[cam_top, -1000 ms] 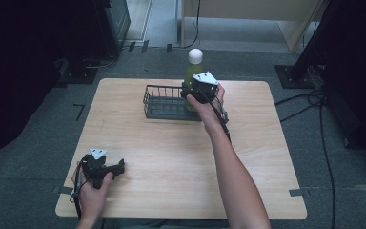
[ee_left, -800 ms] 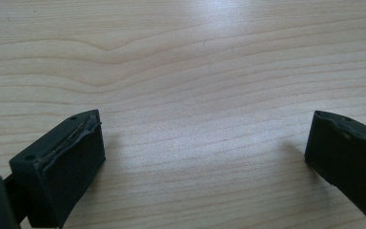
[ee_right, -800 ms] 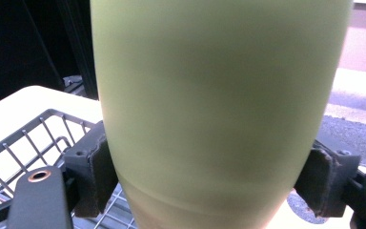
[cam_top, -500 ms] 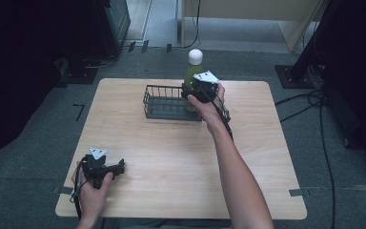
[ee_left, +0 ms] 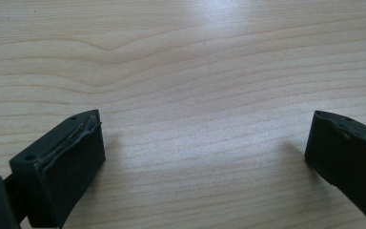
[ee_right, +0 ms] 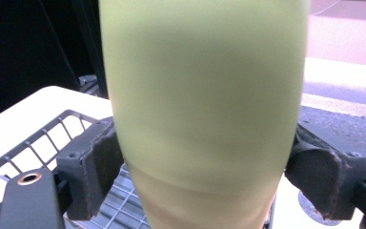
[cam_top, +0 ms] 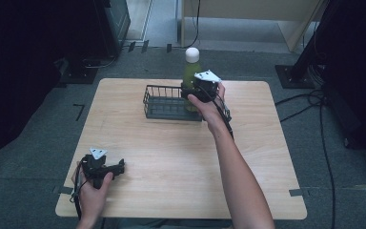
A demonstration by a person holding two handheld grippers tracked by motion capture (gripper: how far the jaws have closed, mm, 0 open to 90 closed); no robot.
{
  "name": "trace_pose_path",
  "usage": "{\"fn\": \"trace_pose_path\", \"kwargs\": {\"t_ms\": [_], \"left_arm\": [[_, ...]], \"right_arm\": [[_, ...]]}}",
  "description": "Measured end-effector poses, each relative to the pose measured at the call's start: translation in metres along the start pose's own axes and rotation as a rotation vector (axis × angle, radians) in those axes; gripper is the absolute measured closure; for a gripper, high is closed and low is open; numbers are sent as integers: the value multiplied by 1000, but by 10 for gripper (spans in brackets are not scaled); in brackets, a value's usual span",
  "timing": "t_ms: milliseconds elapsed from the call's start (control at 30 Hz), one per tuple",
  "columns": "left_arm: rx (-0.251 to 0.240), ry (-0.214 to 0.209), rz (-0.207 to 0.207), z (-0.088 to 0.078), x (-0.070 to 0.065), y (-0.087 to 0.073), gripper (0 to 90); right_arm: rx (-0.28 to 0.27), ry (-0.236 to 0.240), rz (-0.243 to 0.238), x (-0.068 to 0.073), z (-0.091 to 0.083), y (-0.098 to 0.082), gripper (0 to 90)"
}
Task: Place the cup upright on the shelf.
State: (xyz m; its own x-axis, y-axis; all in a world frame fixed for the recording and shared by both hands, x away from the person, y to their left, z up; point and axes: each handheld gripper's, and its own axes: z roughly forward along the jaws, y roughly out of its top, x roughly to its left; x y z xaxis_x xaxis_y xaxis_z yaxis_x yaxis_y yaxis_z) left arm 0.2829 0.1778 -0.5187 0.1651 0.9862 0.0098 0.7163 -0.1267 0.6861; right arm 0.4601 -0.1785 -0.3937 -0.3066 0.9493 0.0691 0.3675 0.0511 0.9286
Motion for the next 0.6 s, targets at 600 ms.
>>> {"fn": "trace_pose_path", "kwargs": {"t_ms": [600], "left_arm": [[1,0,1,0,0,0,0]], "right_arm": [[-11,10,14,-1,-7,3,143]]}}
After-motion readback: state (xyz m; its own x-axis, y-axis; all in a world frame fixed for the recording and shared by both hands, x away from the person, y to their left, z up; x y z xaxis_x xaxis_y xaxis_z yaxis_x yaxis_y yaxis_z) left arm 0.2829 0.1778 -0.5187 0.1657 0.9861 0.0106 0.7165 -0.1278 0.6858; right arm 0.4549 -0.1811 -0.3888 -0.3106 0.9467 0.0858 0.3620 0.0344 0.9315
